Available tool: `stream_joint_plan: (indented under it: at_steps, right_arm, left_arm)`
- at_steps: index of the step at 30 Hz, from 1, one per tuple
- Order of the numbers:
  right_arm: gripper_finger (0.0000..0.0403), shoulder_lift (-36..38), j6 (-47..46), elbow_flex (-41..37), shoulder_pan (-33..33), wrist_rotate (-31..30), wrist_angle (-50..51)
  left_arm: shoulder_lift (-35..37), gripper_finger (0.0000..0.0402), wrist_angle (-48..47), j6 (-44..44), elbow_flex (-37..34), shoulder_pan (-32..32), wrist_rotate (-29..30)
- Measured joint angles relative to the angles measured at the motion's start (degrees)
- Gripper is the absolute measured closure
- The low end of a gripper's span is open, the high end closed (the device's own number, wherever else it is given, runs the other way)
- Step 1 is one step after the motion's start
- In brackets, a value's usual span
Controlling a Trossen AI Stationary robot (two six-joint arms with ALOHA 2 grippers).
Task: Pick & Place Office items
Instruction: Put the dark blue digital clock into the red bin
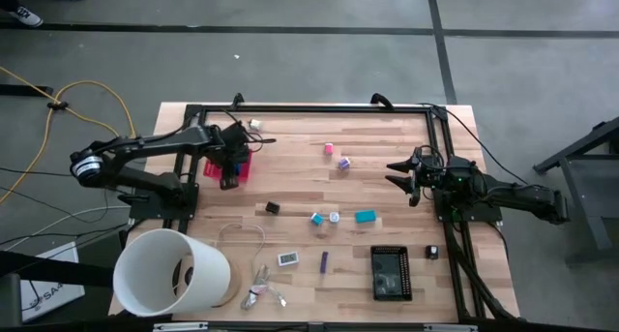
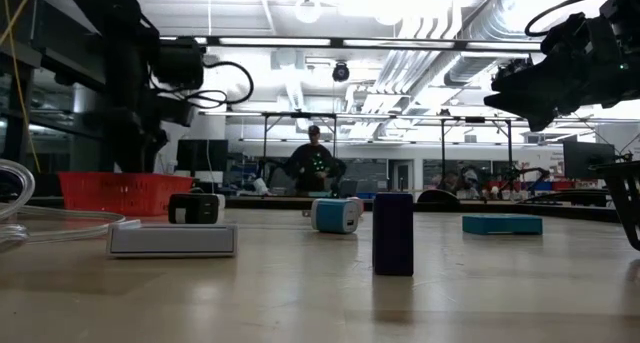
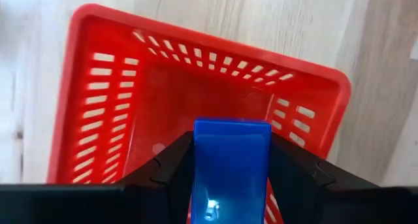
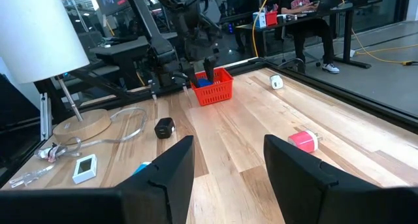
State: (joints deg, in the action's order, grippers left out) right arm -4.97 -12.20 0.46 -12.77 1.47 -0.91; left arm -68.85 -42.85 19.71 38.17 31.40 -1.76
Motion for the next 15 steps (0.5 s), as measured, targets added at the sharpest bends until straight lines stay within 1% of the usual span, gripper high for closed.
stream_joint_plan:
  at_steps: [3,11,15]
  right_arm:
    - [0.0231,0.0,0.01,-0.01,-0.01,-0.01,0.0]
    - [0.0231,0.0,0.0,0.0,0.0,-0.01,0.0]
    - [0.0231,0.0,0.01,0.01,0.01,-0.01,0.0]
  left_arm:
    - [-1.34,0.0243,0.71,0.04,0.0,0.07,-0.02]
    - [-1.54,0.0243,1.94,1.53,0.0,2.67,0.07]
    - [-2.92,0.0243,1.75,2.02,0.0,2.57,0.11]
